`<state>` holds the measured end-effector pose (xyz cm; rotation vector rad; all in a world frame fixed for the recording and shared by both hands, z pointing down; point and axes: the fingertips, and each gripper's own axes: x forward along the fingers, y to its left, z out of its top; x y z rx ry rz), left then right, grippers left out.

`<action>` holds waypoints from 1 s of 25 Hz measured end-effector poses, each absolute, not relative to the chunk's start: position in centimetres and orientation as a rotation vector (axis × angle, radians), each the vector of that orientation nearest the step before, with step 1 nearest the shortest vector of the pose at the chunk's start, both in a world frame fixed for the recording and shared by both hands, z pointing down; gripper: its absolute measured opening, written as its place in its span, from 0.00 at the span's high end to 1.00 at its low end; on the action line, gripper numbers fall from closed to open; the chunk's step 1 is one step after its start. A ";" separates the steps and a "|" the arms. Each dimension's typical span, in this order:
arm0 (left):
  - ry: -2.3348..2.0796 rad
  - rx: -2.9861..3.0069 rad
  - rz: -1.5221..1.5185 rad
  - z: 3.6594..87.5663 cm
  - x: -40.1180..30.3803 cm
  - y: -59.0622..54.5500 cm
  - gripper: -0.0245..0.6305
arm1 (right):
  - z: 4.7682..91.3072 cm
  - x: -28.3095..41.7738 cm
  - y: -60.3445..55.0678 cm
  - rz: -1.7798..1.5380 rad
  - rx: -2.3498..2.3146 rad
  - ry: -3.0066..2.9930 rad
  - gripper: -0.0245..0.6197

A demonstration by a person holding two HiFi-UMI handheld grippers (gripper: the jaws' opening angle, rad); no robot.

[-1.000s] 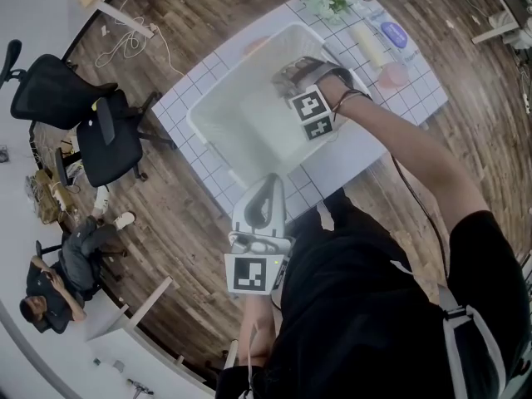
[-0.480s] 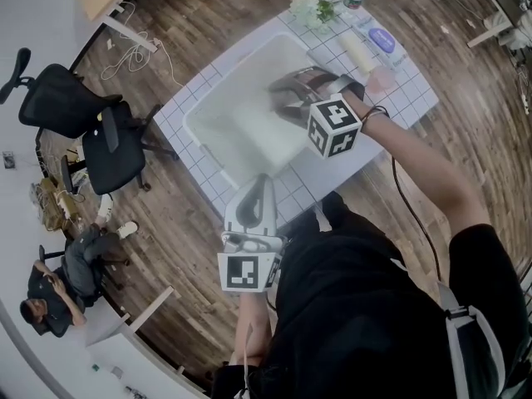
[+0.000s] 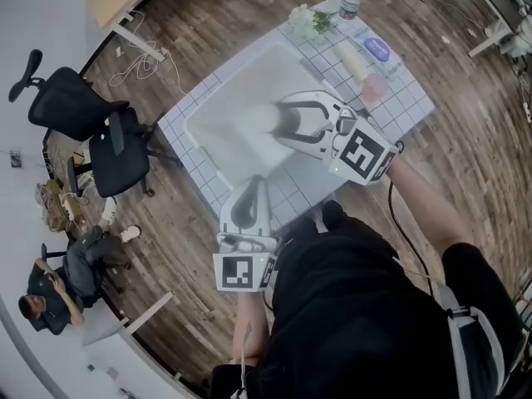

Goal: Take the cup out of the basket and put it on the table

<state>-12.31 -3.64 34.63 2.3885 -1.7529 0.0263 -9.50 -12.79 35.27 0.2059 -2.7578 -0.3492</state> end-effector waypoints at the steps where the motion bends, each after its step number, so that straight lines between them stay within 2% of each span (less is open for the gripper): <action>1: -1.759 2.389 0.024 34.5 -12.2 -3.5 0.95 | 34.7 -9.0 -12.4 -0.322 0.206 -2.796 0.60; 8: -1.783 2.385 0.011 34.2 -11.8 -3.2 0.95 | 30.6 -5.9 -10.2 -0.190 0.237 -3.066 0.60; 18: -1.790 2.388 0.003 33.7 -10.1 -3.4 0.95 | 31.7 -2.5 -7.9 0.042 0.273 -3.095 0.60; 25: -1.826 2.360 0.006 33.3 -9.2 -3.1 0.95 | 32.2 -1.2 -7.5 0.072 0.260 -3.083 0.60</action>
